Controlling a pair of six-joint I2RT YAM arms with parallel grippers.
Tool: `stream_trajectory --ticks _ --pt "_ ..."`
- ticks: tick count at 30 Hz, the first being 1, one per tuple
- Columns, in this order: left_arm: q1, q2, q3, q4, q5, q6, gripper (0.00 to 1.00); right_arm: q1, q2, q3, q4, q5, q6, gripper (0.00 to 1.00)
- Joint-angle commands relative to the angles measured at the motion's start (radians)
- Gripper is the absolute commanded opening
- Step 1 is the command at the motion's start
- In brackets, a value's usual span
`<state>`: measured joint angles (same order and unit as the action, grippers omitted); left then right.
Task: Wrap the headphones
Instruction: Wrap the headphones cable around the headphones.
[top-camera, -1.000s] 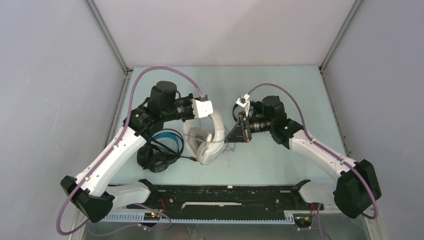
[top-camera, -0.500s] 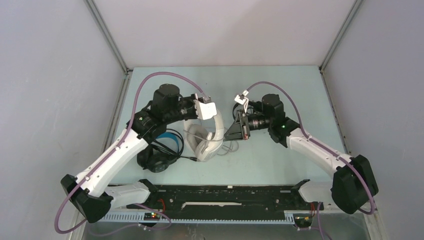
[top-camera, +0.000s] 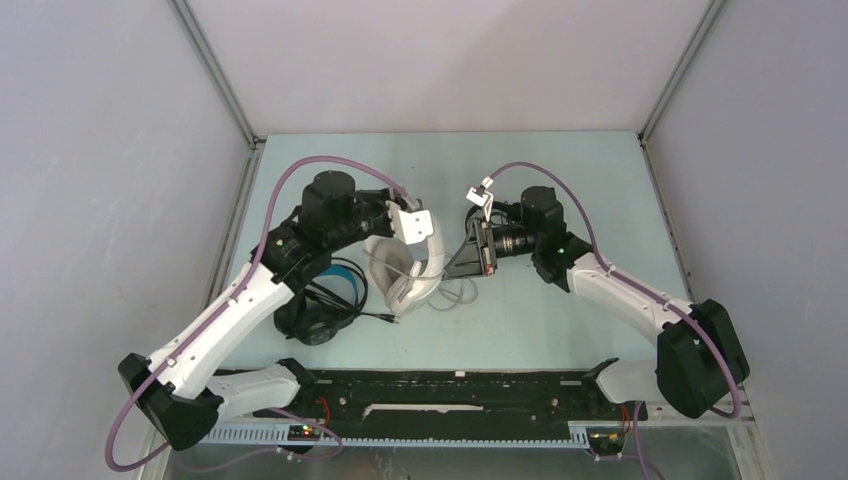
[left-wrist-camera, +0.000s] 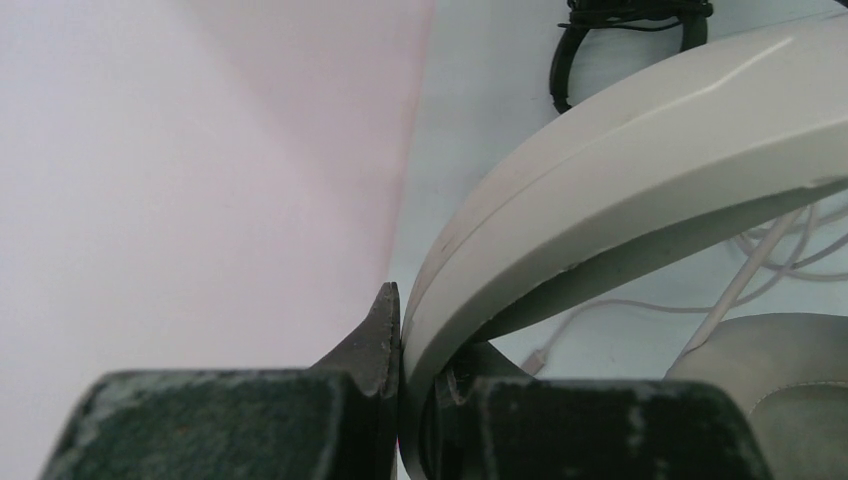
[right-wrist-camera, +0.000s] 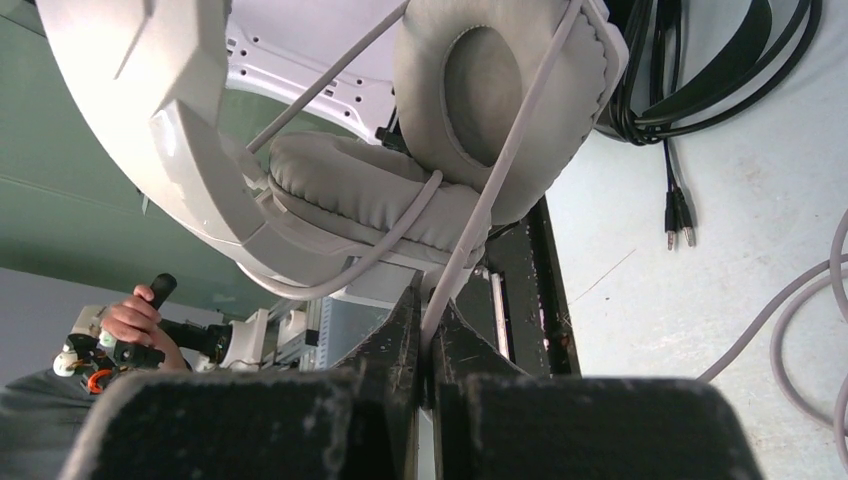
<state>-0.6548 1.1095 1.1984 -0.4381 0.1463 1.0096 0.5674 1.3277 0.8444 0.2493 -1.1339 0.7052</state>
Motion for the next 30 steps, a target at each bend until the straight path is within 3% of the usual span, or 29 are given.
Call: stream_trajectory --ticks 1,14,19,30 --pt "0.048 0.004 -0.037 0.018 -0.351 0.247 0.00 0.015 -0.034 0.061 0.047 -0.223 0.032 0.00" --pt "0.047 0.022 -0.038 0.091 -0.374 0.282 0.00 0.054 -0.005 0.059 0.297 -0.286 0.224 0.04" --pt "0.046 0.020 -0.039 0.132 -0.383 0.290 0.00 0.055 0.010 0.081 0.313 -0.288 0.238 0.04" --pt "0.047 0.027 -0.045 0.207 -0.410 0.230 0.00 0.066 0.066 0.091 0.557 -0.294 0.425 0.12"
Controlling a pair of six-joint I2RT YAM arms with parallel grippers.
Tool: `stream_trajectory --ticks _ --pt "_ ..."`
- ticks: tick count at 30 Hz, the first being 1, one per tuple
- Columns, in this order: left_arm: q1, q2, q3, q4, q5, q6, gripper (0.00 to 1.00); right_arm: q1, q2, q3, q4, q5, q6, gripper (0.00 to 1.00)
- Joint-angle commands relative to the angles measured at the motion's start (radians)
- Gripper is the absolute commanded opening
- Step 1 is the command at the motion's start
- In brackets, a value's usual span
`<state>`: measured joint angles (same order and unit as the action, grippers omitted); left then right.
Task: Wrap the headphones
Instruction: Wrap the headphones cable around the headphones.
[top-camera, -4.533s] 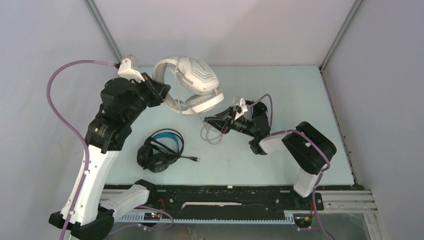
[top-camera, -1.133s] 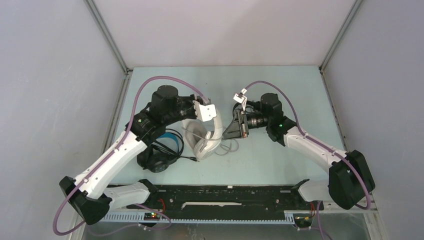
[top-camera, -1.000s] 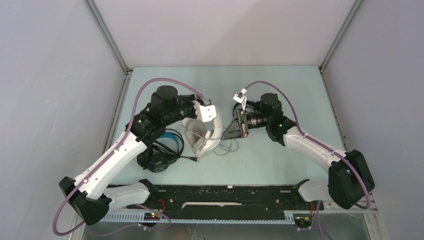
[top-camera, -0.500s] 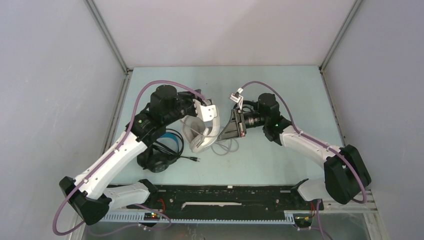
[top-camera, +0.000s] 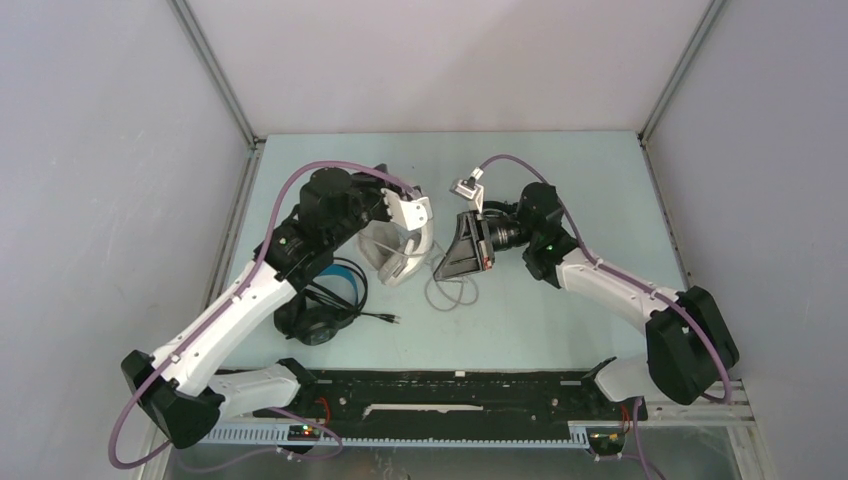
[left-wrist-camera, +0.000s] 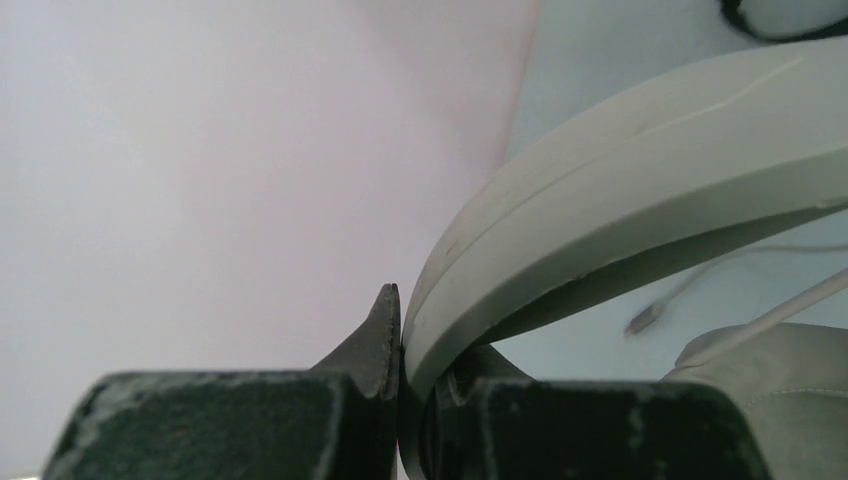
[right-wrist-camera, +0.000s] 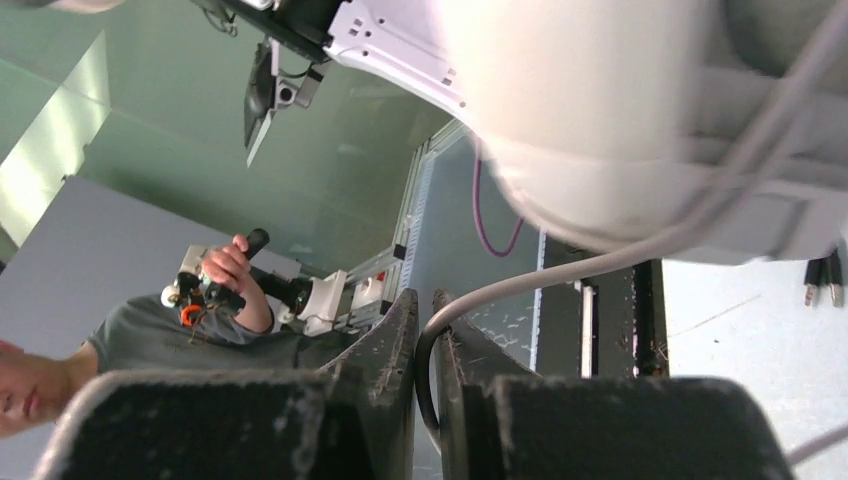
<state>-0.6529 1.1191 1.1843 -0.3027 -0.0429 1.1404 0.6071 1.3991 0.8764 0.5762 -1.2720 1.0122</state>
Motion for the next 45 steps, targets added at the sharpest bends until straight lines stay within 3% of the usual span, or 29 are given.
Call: stream_trajectory --ticks 1,7,11,15,20,26,32,40,45 --pt "0.045 0.019 -0.026 0.072 -0.220 0.086 0.00 0.026 0.004 0.059 0.269 -0.154 0.147 0.12" --pt "0.045 0.026 -0.013 0.074 -0.237 -0.005 0.00 0.009 0.085 0.060 0.571 -0.112 0.368 0.12" --pt "0.045 0.045 0.017 0.045 -0.312 -0.162 0.00 -0.026 0.169 0.084 0.863 -0.047 0.587 0.12" --pt "0.044 0.089 0.060 0.011 -0.465 -0.371 0.00 -0.048 0.218 0.133 0.883 -0.001 0.609 0.11" --pt "0.045 0.117 0.080 -0.035 -0.593 -0.589 0.00 -0.052 0.227 0.182 0.753 0.034 0.522 0.12" --pt "0.044 0.122 0.109 -0.123 -0.635 -0.798 0.00 -0.052 0.173 0.185 0.468 0.074 0.296 0.13" --pt "0.045 0.117 0.143 -0.198 -0.684 -0.995 0.00 -0.046 0.134 0.186 0.363 0.105 0.198 0.13" --pt "0.044 0.115 0.161 -0.261 -0.749 -1.281 0.00 0.016 0.091 0.260 0.029 0.196 -0.072 0.14" --pt "0.055 0.078 0.125 -0.226 -0.673 -1.422 0.00 0.054 0.045 0.290 -0.171 0.289 -0.286 0.14"
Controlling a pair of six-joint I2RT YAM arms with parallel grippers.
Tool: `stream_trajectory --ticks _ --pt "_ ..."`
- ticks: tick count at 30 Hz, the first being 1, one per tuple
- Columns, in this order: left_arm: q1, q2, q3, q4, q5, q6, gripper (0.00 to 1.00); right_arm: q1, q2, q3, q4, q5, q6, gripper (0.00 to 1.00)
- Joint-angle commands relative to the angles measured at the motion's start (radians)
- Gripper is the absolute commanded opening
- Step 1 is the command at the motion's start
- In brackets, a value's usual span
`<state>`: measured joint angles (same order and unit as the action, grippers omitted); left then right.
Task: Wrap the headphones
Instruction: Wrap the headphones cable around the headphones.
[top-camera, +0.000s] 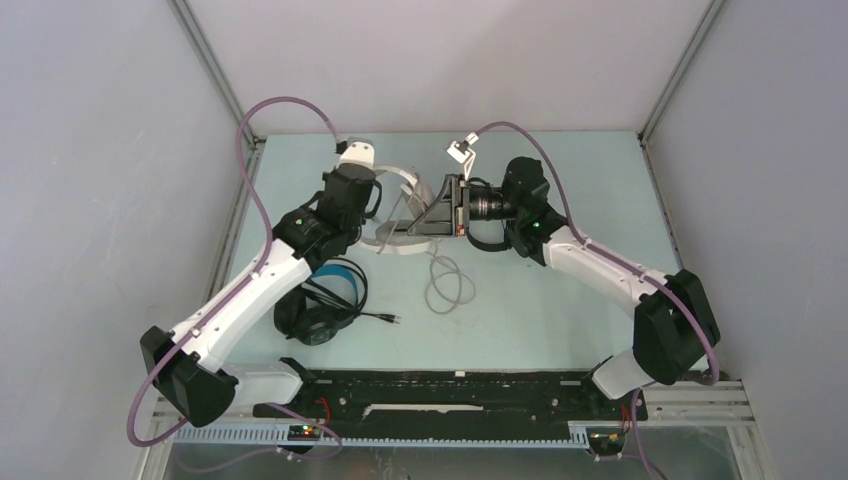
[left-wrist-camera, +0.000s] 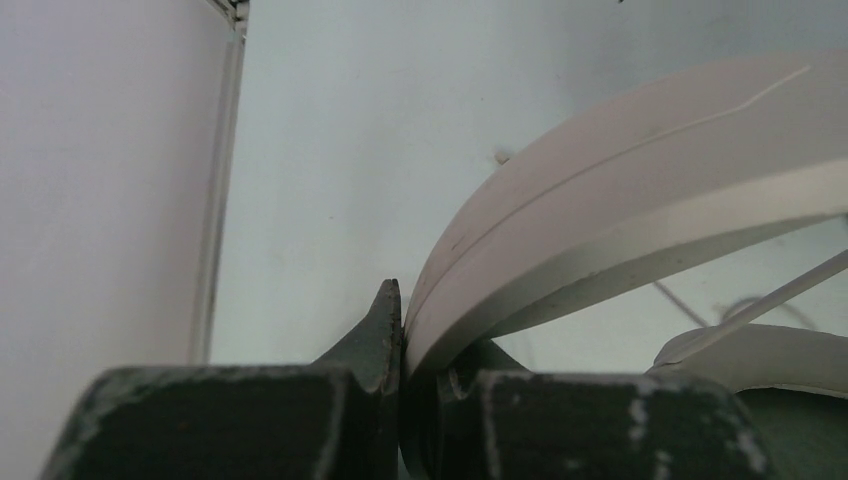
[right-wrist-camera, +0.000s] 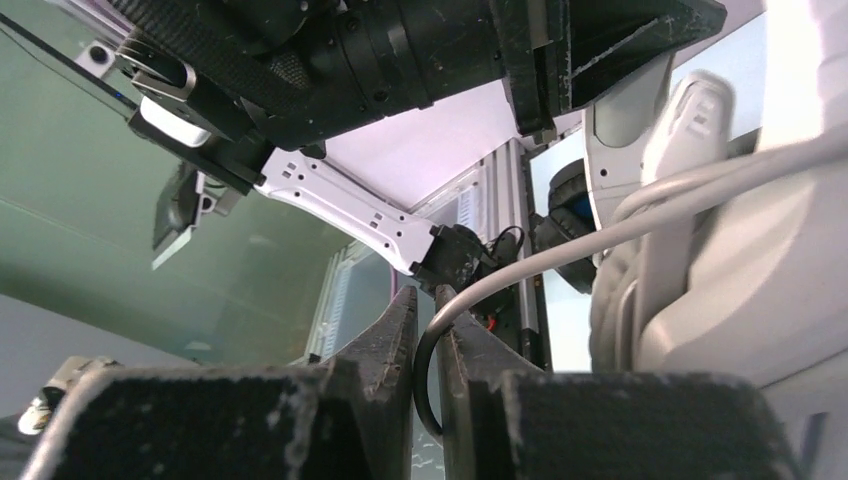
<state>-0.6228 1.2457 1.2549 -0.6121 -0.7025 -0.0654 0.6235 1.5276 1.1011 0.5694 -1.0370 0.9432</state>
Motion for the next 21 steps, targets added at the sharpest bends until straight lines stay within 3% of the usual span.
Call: stream_trajectory --ticks 1,10,21 --pt "0.026 -0.060 0.048 0.098 0.013 -0.234 0.00 0.046 -0.093 0.067 -0.187 0.070 -0.265 0.14" --pt "0.028 -0.078 0.096 0.108 0.116 -0.423 0.00 0.096 -0.139 0.067 -0.302 0.222 -0.488 0.15" --pt "0.027 -0.075 0.180 0.031 0.094 -0.569 0.00 0.201 -0.175 0.067 -0.418 0.477 -0.723 0.11"
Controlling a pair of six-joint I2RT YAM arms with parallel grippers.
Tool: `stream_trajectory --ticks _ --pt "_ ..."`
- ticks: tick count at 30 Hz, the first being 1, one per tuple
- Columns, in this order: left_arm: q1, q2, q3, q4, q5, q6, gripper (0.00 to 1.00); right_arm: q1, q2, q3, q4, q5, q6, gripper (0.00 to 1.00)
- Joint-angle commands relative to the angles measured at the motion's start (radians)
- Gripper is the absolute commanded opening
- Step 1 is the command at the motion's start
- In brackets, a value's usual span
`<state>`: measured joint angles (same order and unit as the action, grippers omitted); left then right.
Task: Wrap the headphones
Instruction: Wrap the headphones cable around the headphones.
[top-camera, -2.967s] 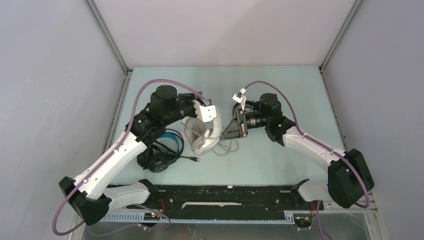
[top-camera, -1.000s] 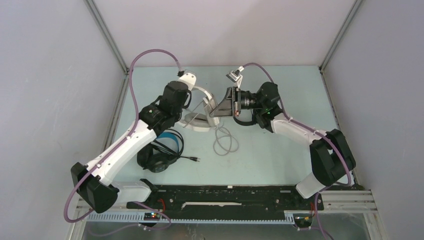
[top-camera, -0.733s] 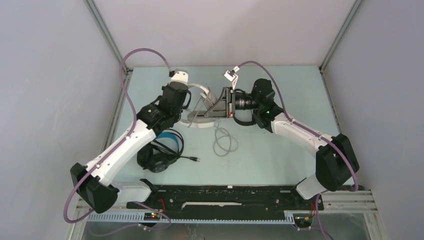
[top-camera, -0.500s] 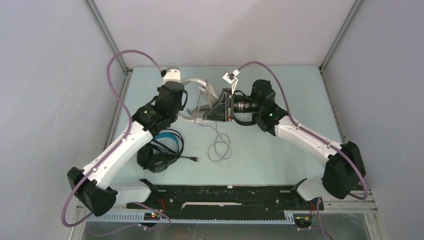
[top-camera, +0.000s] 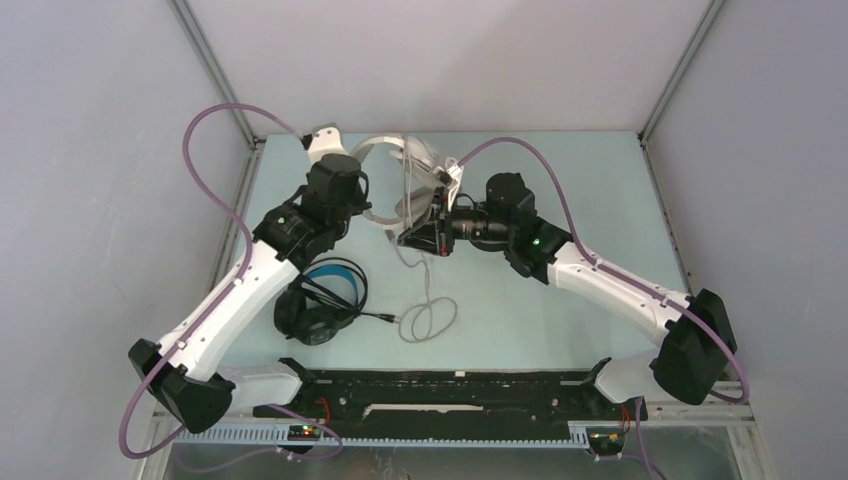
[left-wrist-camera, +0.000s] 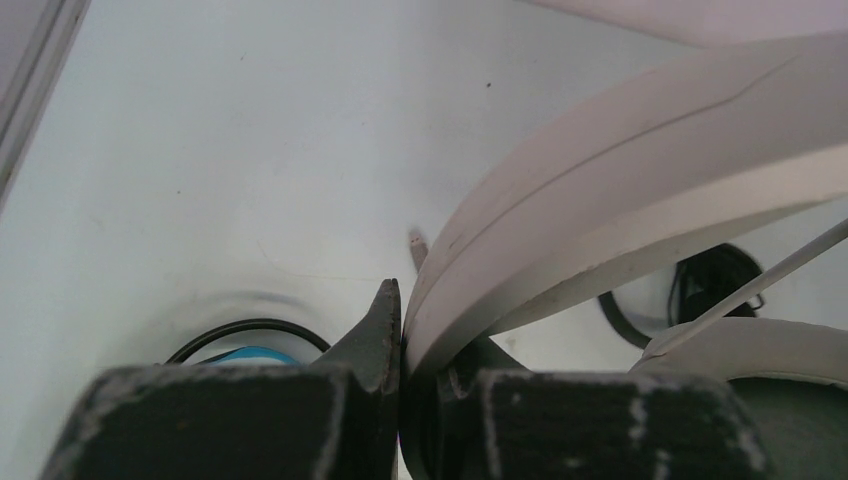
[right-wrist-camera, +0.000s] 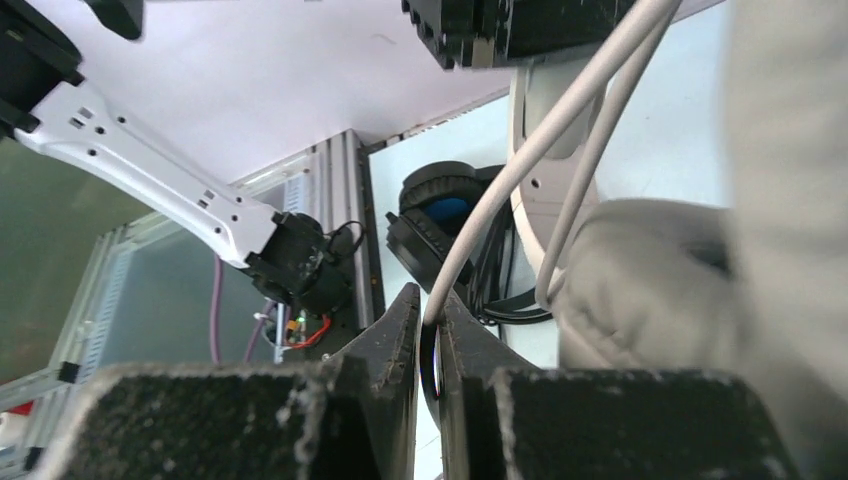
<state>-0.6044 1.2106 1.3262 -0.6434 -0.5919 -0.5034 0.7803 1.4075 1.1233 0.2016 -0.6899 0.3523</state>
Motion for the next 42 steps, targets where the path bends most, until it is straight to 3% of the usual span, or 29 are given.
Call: stream_trajectory --ticks 1,8,19,35,42 --pt "0.008 -0.042 0.112 0.062 -0.016 -0.139 0.00 0.056 -0.058 0.044 -0.064 0.160 -0.151 0.11" --pt "0.009 -0.039 0.180 0.026 -0.008 -0.174 0.00 0.119 -0.055 0.040 -0.128 0.376 -0.247 0.11" --pt "0.008 -0.044 0.250 -0.034 -0.004 -0.190 0.00 0.207 -0.060 -0.119 0.137 0.664 -0.373 0.07" --pt "0.008 -0.059 0.276 -0.047 0.078 -0.215 0.00 0.242 0.028 -0.276 0.538 0.689 -0.416 0.17" --pt "0.009 -0.066 0.303 -0.057 0.100 -0.221 0.00 0.240 0.078 -0.305 0.611 0.667 -0.418 0.19"
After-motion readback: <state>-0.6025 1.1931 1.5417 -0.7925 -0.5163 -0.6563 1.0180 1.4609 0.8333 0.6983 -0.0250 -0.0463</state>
